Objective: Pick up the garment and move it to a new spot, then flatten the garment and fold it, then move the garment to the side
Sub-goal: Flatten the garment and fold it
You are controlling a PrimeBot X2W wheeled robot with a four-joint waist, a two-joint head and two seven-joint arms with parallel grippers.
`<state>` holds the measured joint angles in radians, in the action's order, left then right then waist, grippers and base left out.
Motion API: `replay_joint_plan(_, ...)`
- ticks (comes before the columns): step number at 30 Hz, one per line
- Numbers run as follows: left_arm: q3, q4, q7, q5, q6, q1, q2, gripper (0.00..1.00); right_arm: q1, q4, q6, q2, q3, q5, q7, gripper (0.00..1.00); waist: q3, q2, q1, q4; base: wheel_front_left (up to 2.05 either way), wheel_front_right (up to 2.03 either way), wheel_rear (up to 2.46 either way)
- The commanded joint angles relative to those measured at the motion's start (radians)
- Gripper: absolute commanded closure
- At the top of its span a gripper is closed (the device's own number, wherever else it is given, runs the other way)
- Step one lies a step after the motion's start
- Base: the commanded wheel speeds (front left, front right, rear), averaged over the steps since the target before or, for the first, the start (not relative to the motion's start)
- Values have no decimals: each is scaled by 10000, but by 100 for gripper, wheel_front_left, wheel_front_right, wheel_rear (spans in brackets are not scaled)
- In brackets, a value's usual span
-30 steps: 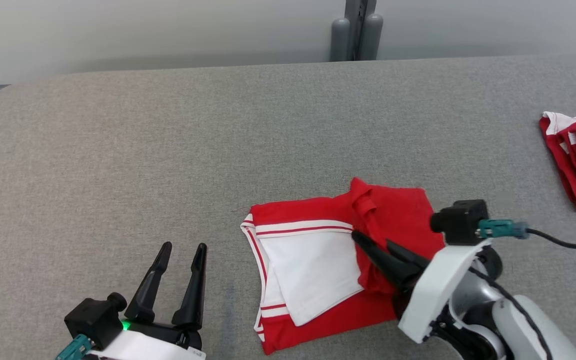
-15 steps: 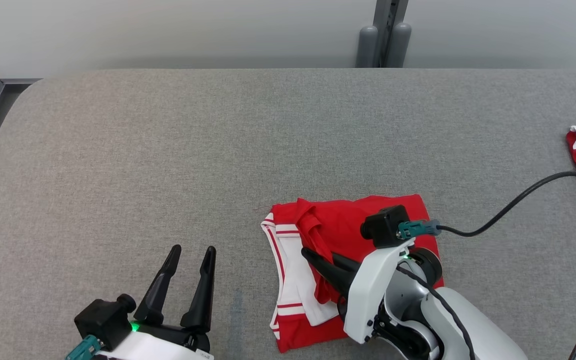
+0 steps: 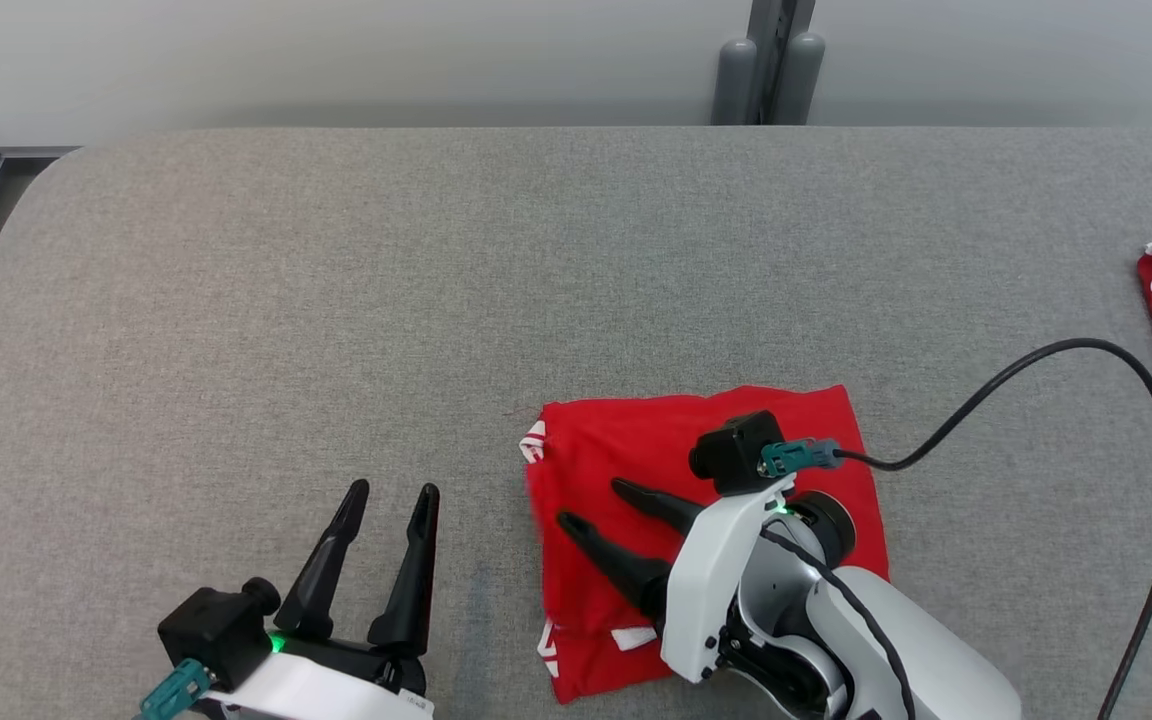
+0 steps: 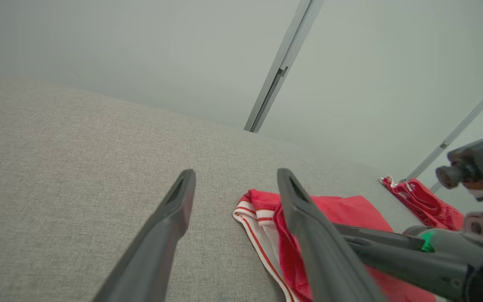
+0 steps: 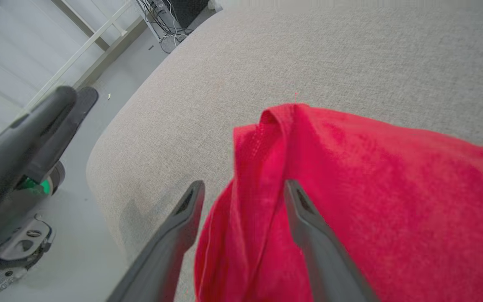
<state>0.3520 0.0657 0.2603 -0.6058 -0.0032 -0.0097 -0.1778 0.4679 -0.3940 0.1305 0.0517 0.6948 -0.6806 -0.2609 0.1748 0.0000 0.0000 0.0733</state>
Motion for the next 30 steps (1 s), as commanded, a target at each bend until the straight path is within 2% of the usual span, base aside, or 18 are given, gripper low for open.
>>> replay_joint_plan(1,10,46,35,80,0,-143,-39,0,137,14,5,28,29,-59,95,0,6,0,0,-1,0,0,0)
replay_joint_plan(6,63,142,38,173,9,-281,-42,0,315,186,5,12,-40,-313,572,0,27,0,0,-24,0,0,0)
replay_joint_plan(12,103,218,42,243,13,-306,-24,0,363,424,5,209,-1021,55,1657,0,33,0,0,-126,0,0,0)
replay_joint_plan(18,53,140,43,447,218,-393,6,0,100,491,5,704,-2640,1783,3393,0,28,0,0,-262,0,0,0)
replay_joint_plan(23,-87,65,49,754,465,-453,-12,0,-610,908,3,661,-4093,3247,4401,0,-12,0,0,-439,0,0,0)
replay_joint_plan(30,-454,-101,54,1357,832,-271,127,0,-2002,1985,4,274,-5613,4744,4933,0,-39,0,0,-614,0,0,0)
